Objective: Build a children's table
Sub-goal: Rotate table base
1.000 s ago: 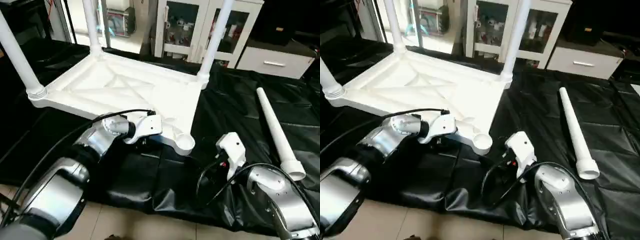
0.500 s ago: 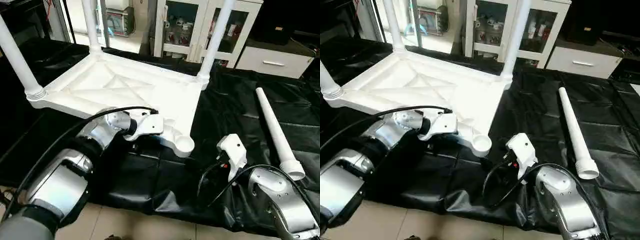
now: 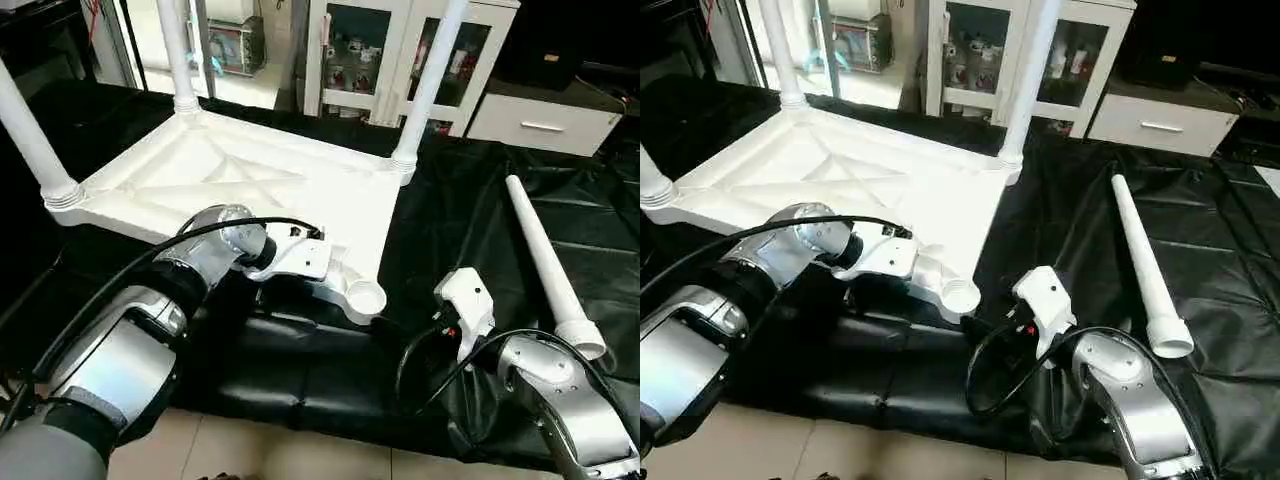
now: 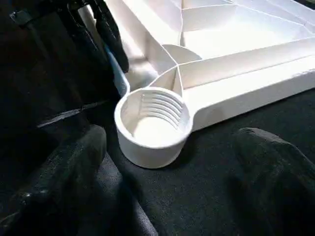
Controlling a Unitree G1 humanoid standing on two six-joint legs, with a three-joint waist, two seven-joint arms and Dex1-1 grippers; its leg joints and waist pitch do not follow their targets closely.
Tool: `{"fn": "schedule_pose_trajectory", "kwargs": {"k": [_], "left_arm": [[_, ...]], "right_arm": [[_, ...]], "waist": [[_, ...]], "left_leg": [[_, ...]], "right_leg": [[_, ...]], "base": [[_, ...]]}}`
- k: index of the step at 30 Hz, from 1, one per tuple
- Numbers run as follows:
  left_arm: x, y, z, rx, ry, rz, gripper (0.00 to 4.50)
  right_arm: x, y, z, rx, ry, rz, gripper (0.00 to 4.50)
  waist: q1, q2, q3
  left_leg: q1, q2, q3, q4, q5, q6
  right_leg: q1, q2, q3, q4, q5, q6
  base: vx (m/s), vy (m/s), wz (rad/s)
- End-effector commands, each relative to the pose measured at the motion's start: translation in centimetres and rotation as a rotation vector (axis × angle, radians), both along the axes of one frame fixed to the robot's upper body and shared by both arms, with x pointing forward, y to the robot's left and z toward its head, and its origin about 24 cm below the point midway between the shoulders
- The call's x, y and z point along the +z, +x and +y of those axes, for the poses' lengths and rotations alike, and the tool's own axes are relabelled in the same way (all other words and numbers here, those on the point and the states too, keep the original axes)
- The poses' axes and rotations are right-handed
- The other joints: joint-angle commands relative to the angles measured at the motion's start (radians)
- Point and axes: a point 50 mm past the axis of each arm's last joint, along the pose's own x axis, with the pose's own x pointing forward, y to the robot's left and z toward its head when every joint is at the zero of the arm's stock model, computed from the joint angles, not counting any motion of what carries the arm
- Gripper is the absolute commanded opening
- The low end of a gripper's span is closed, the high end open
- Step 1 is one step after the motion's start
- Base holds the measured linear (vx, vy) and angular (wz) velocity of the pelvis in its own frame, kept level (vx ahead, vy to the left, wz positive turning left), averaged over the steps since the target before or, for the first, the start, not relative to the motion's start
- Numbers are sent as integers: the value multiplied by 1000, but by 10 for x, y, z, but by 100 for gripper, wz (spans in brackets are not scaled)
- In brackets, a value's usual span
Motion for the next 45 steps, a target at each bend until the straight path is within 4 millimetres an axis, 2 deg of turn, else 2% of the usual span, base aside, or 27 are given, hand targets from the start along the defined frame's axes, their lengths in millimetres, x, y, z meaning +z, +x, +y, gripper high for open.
{"fn": "schedule_pose_trajectory", "kwargs": {"k": [1, 4, 5, 6, 8, 9, 11, 12, 15, 17, 18, 19, 20, 22, 24, 27, 29, 30, 33, 35, 36, 38, 40, 42, 44, 45], "left_arm": [[-29, -14, 21, 82, 85, 172, 32], [-29, -14, 23, 114, 74, 187, 23], [-32, -12, 29, 229, 53, 184, 20], [-32, -12, 30, 240, 51, 183, 20], [-35, -13, 32, 276, 40, 185, 18], [-37, -14, 34, 309, 25, 186, 15], [-41, -17, 37, 372, 2, 190, 15], [-43, -19, 40, 420, -7, 184, 15], [-44, -22, 44, 462, -2, 167, 15], [-44, -24, 48, 502, 5, 155, 15], [-45, -28, 54, 562, 10, 135, 15], [-44, -30, 56, 578, 6, 130, 15], [-44, -31, 57, 586, 3, 127, 15], [-44, -35, 56, 592, -6, 122, 15], [-44, -36, 53, 587, -30, 112, 13], [-40, -41, 43, 536, -72, 100, 10], [-38, -46, 41, 511, -64, 76, 9], [-38, -47, 41, 509, -55, 61, 5], [-34, -47, 37, 445, -93, 5, 3], [-32, -46, 36, 430, -111, -23, 3], [-28, -42, 36, 440, -140, -53, 35], [-20, -41, 34, 427, -182, -44, 35], [-11, -41, 33, 419, -216, -47, 71], [-1, -39, 33, 410, -249, -85, 76], [4, -38, 35, 397, -250, -97, 90], [4, -38, 35, 397, -250, -97, 90]], "right_arm": [[5, 0, -2, 13, -10, -17, 450], [5, 0, -2, 14, -10, -17, 450], [5, 1, -1, 17, -9, -18, 450], [5, 1, -1, 18, -9, -18, 450], [5, 1, -1, 18, -9, -18, 450], [5, 1, -1, 18, -9, -18, 450], [5, 1, -1, 18, -8, -18, 450], [4, 0, -1, 18, -9, -17, 450], [4, 0, -1, 19, -9, -15, 450], [4, 1, -1, 20, -9, -15, 450], [4, 1, 0, 21, -8, -15, 450], [4, 2, 0, 22, -8, -15, 450], [4, 2, 0, 22, -8, -15, 450], [4, 2, 0, 26, -9, -15, 450], [4, 2, 1, 28, -10, -15, 450], [4, 2, 1, 30, -11, -15, 450], [4, 3, 1, 28, -11, -16, 450], [4, 3, 0, 26, -12, -16, 450], [4, 3, -1, 23, -14, -17, 450], [4, 2, -1, 22, -14, -18, 450], [5, 3, -2, 20, -15, -18, 450], [5, 3, -2, 17, -16, -19, 450], [5, 3, -2, 15, -16, -21, 450], [5, 4, -2, 13, -15, -23, 450], [5, 4, -2, 13, -14, -25, 450], [5, 4, -2, 13, -14, -25, 450]], "waist": [[7, -4, -58], [-1, -4, -57], [-4, -4, -57], [-5, -5, -56], [-8, -6, -53], [-9, -4, -51], [-15, -8, -45], [-20, -6, -42], [-28, -5, -44], [-39, -7, -45], [-44, -4, -47], [-50, -7, -45], [-52, -4, -44], [-66, -2, -44], [-75, -1, -43], [-86, 2, -41], [-88, 5, -43], [-91, 6, -42], [-91, 6, -42], [-88, 5, -44], [-87, 5, -44], [-81, 5, -47], [-73, 5, -49], [-69, 5, -51], [-62, 4, -58], [-60, 4, -60]], "left_leg": [[-3, 9, 2, -76, -223, 28], [-6, 7, 2, -76, -221, 34], [-5, 7, 3, -75, -231, 33], [-6, 8, 2, -76, -234, 35], [-5, 6, 2, -77, -255, 39], [-6, 6, 0, -79, -269, 39], [-4, 6, -2, -83, -312, 34], [1, 3, -6, -83, -359, 31], [3, 1, -14, -84, -384, 26], [-5, 2, -21, -89, -388, 23], [-8, 2, -25, -92, -385, 23], [-14, 0, -29, -94, -391, 24], [-11, 1, -30, -95, -401, 23], [-3, -3, -33, -94, -441, 27], [-6, -3, -37, -97, -457, 30], [4, -3, -39, -96, -501, 33], [4, 1, -40, -100, -501, 34], [0, 4, -41, -104, -500, 34], [5, 2, -37, -102, -500, 40], [5, 2, -34, -101, -487, 43], [5, 3, -32, -102, -478, 43], [5, 4, -29, -102, -458, 43], [0, 8, -27, -105, -420, 40], [1, 8, -23, -102, -394, 39], [0, 10, -17, -98, -325, 45], [0, 11, -15, -96, -308, 47]], "right_leg": [[59, -47, 37, -69, -233, -194], [59, -47, 37, -71, -245, -192], [57, -46, 36, -70, -253, -193], [58, -46, 36, -72, -263, -193], [56, -46, 35, -79, -319, -177], [55, -47, 34, -84, -363, -163], [51, -46, 32, -92, -442, -141], [46, -48, 28, -104, -554, -104], [42, -49, 24, -115, -641, -58], [49, -50, 20, -114, -641, -51], [51, -50, 17, -115, -636, -47], [53, -49, 13, -117, -637, -43], [51, -49, 11, -119, -642, -43], [44, -46, 5, -131, -653, -41], [47, -46, 0, -134, -647, -42], [39, -47, -6, -144, -662, -41], [44, -49, -8, -144, -634, -51], [46, -49, -7, -140, -605, -60], [39, -49, -3, -141, -576, -78], [39, -48, 0, -138, -560, -83], [39, -47, 2, -136, -546, -88], [41, -48, 5, -132, -521, -96], [45, -49, 10, -122, -466, -114], [44, -47, 13, -117, -423, -129], [46, -44, 17, -103, -313, -164], [46, -43, 18, -100, -287, -173]], "base": [[0, 0, 0], [0, 0, 0], [0, 0, 0], [0, 0, 0], [0, 0, 0], [0, 0, 0], [0, 0, 0], [0, 0, 0], [0, 0, 0], [0, 0, 0], [0, 0, 0], [0, 0, 0], [0, 0, 0], [0, 0, 0], [0, 0, 0], [0, 0, 0], [0, 0, 0], [0, 0, 0], [0, 0, 0], [0, 0, 0], [0, 0, 0], [0, 0, 0], [0, 0, 0], [0, 0, 0], [0, 0, 0], [0, 0, 0]]}}
